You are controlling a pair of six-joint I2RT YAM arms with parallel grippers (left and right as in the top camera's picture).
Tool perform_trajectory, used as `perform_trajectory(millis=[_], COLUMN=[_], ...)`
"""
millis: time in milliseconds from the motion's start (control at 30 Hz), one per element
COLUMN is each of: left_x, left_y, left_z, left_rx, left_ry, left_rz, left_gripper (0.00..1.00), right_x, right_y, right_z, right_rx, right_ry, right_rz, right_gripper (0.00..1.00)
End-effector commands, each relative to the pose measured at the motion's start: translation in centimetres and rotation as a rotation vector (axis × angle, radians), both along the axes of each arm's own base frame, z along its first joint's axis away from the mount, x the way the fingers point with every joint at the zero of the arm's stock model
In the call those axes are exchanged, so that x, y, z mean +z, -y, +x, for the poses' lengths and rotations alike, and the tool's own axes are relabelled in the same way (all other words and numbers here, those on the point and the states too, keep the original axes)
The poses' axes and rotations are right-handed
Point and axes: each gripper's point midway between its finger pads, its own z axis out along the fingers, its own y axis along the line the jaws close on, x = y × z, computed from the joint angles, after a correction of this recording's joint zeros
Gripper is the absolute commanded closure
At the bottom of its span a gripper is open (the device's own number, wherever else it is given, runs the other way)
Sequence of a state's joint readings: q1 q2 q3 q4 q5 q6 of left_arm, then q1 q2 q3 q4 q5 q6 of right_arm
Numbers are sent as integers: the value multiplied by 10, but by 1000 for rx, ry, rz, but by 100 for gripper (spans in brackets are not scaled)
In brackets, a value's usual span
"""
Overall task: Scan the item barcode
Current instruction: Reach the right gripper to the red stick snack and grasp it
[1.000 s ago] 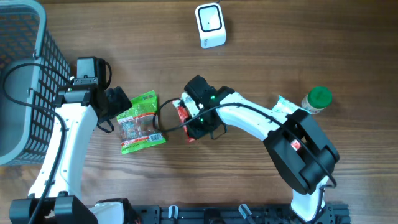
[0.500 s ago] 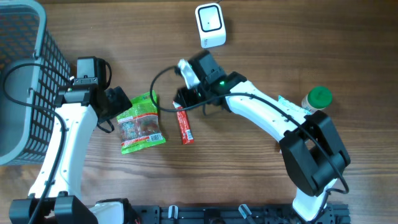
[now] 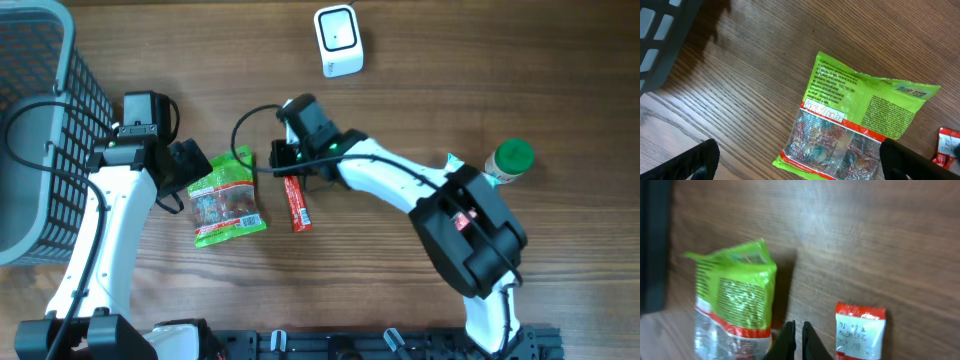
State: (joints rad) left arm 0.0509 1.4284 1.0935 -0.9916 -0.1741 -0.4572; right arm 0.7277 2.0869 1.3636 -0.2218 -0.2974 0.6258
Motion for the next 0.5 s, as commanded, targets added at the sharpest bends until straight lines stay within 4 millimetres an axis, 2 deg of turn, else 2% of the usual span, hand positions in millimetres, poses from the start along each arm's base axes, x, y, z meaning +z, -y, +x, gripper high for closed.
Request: perform_trajectory(millis=[0, 267, 467], left_x=[5, 5, 5], left_y=[-1, -1, -1], left_z=[3, 3, 3], left_rx=[-4, -4, -4], left_ry=[16, 16, 16], left_rz=[1, 1, 1], left_gripper=[0, 0, 0], right_x=[-25, -44, -44], right_y=[16, 62, 93], right_z=[3, 1, -1], right_rx=[-87, -248, -329], right_ry=[14, -121, -239], right_rz=[-126, -243, -261], right_gripper=[95, 96, 95])
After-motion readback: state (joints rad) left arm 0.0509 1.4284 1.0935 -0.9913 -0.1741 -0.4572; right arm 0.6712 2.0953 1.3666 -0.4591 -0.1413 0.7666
